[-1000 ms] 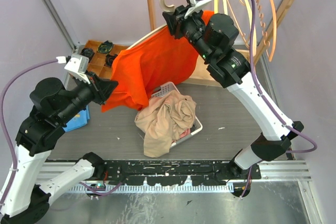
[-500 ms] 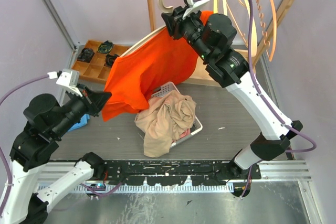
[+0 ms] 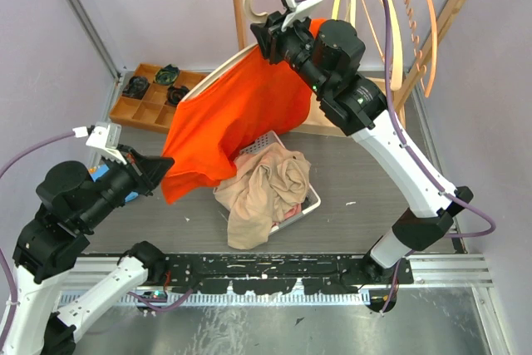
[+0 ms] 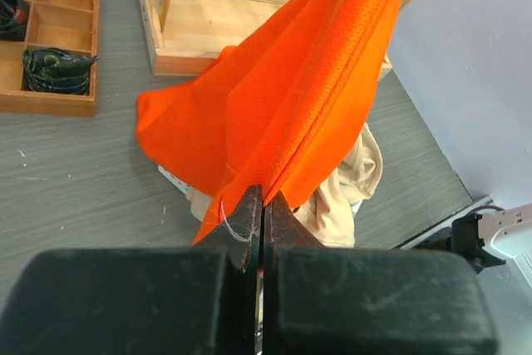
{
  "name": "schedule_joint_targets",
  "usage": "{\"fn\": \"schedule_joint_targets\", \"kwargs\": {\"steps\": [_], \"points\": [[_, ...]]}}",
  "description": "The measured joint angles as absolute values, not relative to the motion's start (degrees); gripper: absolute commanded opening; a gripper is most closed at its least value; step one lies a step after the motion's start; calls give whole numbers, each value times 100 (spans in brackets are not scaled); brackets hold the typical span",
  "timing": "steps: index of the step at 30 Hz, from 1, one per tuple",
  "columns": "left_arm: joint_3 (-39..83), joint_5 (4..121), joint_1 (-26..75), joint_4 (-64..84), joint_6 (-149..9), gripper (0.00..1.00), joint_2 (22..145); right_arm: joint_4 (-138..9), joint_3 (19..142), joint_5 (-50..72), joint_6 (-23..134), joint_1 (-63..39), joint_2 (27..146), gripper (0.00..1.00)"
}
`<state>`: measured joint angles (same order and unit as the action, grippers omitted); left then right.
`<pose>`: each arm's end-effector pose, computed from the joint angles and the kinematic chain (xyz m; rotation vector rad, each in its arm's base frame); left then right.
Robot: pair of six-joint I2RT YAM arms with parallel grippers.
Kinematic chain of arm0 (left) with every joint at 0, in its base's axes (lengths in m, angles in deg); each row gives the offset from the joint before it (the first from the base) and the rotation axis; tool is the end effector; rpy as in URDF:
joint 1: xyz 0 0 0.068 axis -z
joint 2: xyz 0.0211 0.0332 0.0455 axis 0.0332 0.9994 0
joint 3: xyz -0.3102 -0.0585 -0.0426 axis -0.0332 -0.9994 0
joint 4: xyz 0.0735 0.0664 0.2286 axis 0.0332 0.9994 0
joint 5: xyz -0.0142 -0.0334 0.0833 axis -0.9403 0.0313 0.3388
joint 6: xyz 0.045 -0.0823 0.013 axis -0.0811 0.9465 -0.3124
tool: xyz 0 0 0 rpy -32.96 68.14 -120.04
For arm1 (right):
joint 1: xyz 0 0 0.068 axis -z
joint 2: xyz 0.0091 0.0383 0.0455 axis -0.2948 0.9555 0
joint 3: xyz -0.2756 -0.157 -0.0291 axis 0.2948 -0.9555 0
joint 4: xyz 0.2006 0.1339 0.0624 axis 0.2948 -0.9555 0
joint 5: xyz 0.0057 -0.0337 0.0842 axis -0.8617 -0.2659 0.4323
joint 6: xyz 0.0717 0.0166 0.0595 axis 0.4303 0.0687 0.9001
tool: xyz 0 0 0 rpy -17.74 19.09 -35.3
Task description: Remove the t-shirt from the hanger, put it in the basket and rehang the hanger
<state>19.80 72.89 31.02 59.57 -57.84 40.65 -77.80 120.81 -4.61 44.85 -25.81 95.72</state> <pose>0.0551 -0.0316 0.4419 0.1167 1.7956 -0.6801 0.2718 0.2366 0.6111 -0.4370 1.3143 0.4756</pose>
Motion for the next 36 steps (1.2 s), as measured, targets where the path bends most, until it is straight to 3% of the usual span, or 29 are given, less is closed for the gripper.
{"fn": "schedule_joint_targets", "kwargs": {"steps": [25, 36], "points": [[1567, 7064, 3102, 5941, -5568, 0, 3965, -7898, 12365, -387, 4487, -2590, 9740, 9], [1506, 6747, 3102, 5664, -5585, 0, 4640, -7905, 12540, -426, 4577, -2579, 9738, 9]]}}
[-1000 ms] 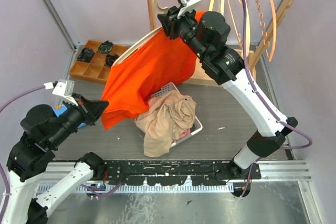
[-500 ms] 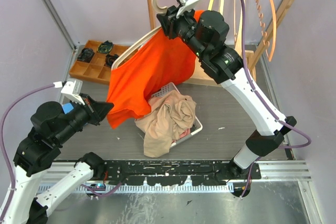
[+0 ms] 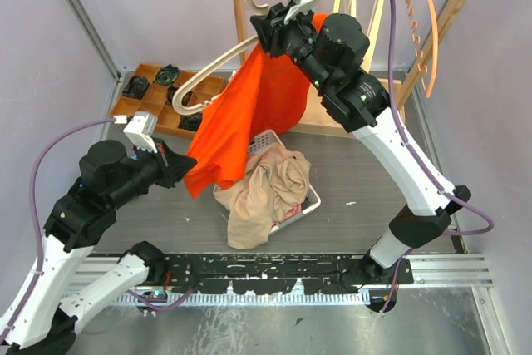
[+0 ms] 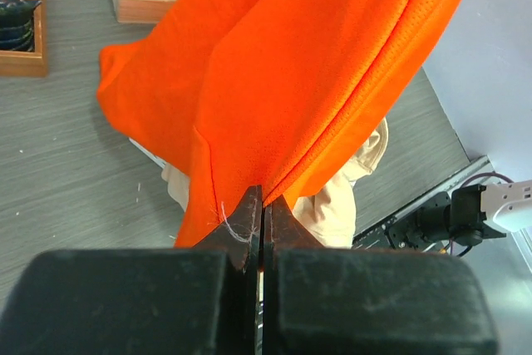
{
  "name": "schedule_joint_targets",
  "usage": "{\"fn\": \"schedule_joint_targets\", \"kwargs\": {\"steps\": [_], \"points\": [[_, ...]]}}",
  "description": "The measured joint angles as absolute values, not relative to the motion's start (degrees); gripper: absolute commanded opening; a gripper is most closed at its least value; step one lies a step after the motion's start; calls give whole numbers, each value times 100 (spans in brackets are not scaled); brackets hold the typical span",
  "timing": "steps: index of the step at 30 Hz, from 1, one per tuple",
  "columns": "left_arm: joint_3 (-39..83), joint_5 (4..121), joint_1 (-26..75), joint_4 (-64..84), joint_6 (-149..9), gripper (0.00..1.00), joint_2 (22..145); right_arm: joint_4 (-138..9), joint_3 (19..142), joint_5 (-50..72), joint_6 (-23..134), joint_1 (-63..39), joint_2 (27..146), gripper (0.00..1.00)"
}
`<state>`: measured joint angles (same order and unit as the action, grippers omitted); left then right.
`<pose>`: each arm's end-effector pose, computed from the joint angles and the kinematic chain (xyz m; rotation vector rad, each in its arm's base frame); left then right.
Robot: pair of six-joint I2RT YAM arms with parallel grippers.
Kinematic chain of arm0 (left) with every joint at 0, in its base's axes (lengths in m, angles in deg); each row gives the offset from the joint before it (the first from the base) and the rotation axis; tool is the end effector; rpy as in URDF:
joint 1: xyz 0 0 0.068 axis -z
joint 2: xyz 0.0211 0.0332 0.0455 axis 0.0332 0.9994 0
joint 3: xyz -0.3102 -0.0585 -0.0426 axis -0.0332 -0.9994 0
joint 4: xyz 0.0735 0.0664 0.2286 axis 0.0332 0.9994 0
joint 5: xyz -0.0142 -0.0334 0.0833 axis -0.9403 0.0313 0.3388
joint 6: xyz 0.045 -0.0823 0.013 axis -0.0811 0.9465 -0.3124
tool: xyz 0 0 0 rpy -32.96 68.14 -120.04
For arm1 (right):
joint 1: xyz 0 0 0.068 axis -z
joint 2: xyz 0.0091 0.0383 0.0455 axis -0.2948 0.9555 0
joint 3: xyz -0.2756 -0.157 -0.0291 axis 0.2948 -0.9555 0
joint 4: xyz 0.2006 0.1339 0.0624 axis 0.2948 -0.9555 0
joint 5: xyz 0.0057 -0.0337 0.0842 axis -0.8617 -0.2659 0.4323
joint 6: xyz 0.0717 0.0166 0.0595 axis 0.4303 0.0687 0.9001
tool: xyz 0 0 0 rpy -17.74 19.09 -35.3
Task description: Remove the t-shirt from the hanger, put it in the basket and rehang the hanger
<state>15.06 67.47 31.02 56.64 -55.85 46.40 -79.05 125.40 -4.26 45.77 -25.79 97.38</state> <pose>0.0883 -0.0627 0.4168 0.1639 1.9439 -0.7416 0.2715 0.2369 0.6246 -0.4192 1.2906 0.4997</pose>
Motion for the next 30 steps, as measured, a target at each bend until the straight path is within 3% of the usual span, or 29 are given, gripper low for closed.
{"fn": "schedule_joint_targets", "kwargs": {"steps": [6, 8, 11, 16, 24, 30], "points": [[1401, 6658, 3102, 5550, -5585, 1, 4629, -7896, 12542, -435, 4621, -2579, 9738, 9], [1410, 6660, 3102, 5515, -5589, 12, 4636, -7885, 12542, -435, 4629, -2577, 9738, 9], [1552, 6666, 3102, 5522, -5655, 37, 4782, -7883, 12542, -433, 4640, -2575, 9736, 9], [2085, 6710, 3102, 5563, -5852, 59, 5106, -7876, 12525, -406, 4643, -2546, 9694, 9], [2695, 6666, 3102, 5456, -6136, 77, 5097, -7883, 12038, -382, 4640, -2537, 9248, 9], [2986, 6513, 3102, 5251, -6354, 80, 5189, -7889, 11821, -339, 4638, -2537, 9030, 9]]}}
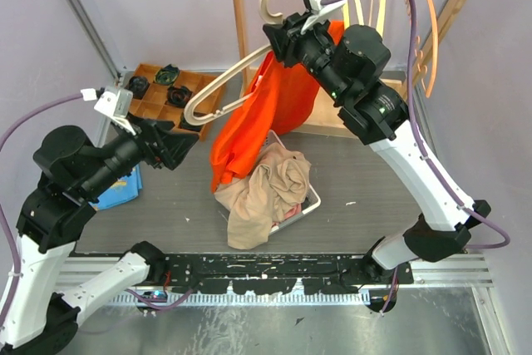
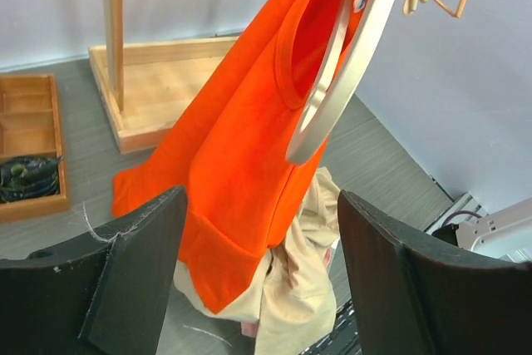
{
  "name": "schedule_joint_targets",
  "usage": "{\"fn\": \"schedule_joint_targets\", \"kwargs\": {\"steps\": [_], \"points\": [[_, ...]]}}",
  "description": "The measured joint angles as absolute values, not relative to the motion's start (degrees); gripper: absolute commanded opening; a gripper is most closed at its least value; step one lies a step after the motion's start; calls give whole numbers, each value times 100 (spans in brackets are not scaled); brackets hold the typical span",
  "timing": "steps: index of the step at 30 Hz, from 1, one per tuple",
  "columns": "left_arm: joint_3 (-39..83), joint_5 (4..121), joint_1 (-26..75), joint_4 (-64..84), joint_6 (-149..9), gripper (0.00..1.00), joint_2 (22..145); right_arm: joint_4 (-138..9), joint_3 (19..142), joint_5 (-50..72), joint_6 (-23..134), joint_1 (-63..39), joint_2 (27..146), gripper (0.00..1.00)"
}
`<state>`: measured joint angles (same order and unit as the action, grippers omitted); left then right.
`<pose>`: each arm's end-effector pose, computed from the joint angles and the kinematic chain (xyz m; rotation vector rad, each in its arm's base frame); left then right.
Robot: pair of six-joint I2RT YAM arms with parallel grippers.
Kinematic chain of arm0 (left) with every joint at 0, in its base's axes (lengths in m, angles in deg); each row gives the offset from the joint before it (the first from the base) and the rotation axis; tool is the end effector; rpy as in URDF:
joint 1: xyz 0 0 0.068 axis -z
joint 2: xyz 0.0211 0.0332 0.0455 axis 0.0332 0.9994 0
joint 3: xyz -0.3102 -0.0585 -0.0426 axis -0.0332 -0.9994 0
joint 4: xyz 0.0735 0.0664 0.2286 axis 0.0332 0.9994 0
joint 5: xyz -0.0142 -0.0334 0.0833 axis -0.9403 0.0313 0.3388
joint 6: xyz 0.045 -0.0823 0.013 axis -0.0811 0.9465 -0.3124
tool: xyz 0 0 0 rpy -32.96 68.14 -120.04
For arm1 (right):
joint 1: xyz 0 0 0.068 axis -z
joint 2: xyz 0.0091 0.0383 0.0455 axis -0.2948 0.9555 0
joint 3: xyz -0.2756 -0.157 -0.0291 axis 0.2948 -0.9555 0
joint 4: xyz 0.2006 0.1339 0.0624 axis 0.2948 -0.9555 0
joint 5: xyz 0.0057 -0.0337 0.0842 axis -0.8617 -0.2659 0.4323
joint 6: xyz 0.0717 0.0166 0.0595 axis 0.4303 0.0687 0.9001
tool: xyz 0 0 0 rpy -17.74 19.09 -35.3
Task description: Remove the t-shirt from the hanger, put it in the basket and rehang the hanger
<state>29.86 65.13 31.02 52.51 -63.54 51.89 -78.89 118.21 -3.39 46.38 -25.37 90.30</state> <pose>0.0852 -0.0649 0.5028 0.2971 1.6749 -0.7491 0.2444 0.2102 0.6234 -0.4197 1.2900 0.5129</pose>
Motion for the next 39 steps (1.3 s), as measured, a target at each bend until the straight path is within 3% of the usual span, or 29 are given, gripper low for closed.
{"fn": "schedule_joint_targets", "kwargs": {"steps": [9, 12, 22, 30, 35, 39], "points": [[3388, 6116, 3102, 4827, -6593, 77, 5932, -7962, 11736, -234, 4638, -2537, 8999, 9], [3480, 6013, 3102, 4744, -6650, 71, 6142, -7970, 11738, -192, 4636, -2537, 8999, 9], [3773, 5853, 3105, 4748, -6964, 31, 6354, -7986, 11738, -133, 4640, -2540, 8999, 9], [3959, 5803, 3105, 4984, -7198, 29, 6295, -8014, 11738, -107, 4699, -2555, 9001, 9], [3961, 5764, 3105, 5030, -7227, 2, 6253, -8023, 11738, -100, 4712, -2555, 9003, 9], [3961, 5565, 3139, 5067, -7246, 0, 6220, -8025, 11738, -85, 4734, -2555, 9025, 9]]}}
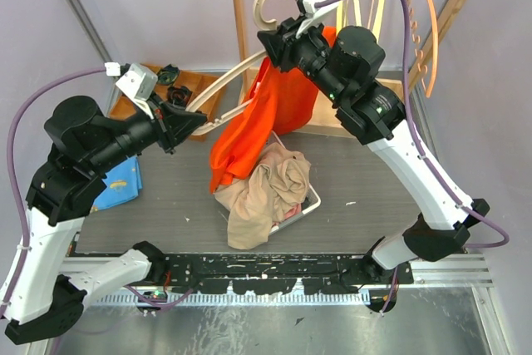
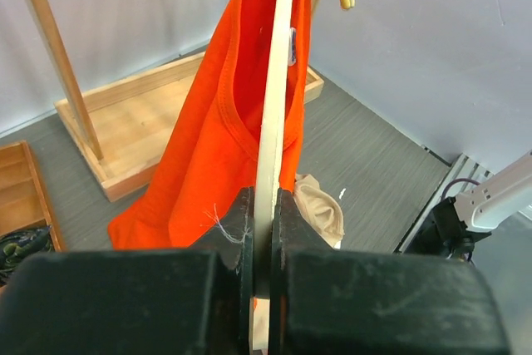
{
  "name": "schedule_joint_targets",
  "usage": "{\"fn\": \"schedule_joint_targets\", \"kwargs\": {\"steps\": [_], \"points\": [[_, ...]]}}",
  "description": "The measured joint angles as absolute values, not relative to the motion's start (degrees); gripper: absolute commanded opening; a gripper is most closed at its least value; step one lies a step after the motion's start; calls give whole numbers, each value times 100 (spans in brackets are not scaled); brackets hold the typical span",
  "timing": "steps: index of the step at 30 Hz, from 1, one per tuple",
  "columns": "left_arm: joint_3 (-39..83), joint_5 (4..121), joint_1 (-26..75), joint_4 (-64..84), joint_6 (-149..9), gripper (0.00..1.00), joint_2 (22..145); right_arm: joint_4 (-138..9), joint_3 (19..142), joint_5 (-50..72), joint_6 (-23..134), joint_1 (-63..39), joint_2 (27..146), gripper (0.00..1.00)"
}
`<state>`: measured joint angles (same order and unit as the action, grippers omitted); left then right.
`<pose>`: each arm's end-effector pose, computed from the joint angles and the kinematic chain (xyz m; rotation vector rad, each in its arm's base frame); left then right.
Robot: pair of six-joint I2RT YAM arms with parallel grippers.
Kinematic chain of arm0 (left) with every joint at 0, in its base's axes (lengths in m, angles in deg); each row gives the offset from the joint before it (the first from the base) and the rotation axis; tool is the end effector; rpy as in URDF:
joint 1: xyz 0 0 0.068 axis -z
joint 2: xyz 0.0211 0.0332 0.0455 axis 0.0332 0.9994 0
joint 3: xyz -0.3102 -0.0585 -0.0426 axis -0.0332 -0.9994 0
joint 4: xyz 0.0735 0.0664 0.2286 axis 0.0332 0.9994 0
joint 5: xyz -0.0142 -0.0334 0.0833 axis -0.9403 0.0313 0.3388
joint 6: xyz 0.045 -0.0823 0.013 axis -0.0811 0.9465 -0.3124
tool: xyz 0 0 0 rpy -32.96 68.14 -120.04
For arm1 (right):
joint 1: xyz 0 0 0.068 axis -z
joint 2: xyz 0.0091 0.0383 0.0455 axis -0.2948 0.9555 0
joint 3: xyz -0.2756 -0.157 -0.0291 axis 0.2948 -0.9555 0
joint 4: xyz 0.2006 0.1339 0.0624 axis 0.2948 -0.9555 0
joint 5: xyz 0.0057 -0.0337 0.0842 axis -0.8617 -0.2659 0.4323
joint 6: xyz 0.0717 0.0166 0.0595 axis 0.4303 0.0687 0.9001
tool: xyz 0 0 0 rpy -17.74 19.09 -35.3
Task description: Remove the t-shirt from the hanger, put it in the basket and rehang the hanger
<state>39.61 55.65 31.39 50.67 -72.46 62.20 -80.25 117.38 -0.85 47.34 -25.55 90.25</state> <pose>0.1121 -0.1000 0.5415 0.5540 1.5855 -0.7735 0.2438 0.2161 0.6153 -0.4625 1.3177 0.5513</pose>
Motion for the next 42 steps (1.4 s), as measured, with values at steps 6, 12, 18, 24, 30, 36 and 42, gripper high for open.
{"fn": "schedule_joint_targets", "kwargs": {"steps": [6, 12, 18, 24, 30, 36, 42], "points": [[3961, 5506, 3139, 5080, -7238, 0, 6218, -8075, 11749, -79, 4769, -2553, 9028, 30], [3961, 5672, 3118, 5268, -7240, 0, 6179, -8106, 11766, 5, 4826, -2553, 9023, 44], [3959, 5864, 3102, 5596, -7244, 0, 6024, -8099, 11756, 2, 4988, -2553, 8872, 46], [3959, 6019, 3102, 5786, -7240, 0, 5733, -8056, 11644, -190, 5119, -2553, 8448, 46], [3959, 6304, 3102, 5823, -7218, 0, 5654, -8187, 11710, -57, 5226, -2553, 8302, 46], [3959, 6389, 3102, 5666, -7183, 0, 5899, -8534, 11714, 265, 5405, -2553, 8461, 46], [3959, 6360, 3102, 5561, -7174, 0, 6089, -8665, 11716, 568, 5648, -2553, 8680, 46]]}}
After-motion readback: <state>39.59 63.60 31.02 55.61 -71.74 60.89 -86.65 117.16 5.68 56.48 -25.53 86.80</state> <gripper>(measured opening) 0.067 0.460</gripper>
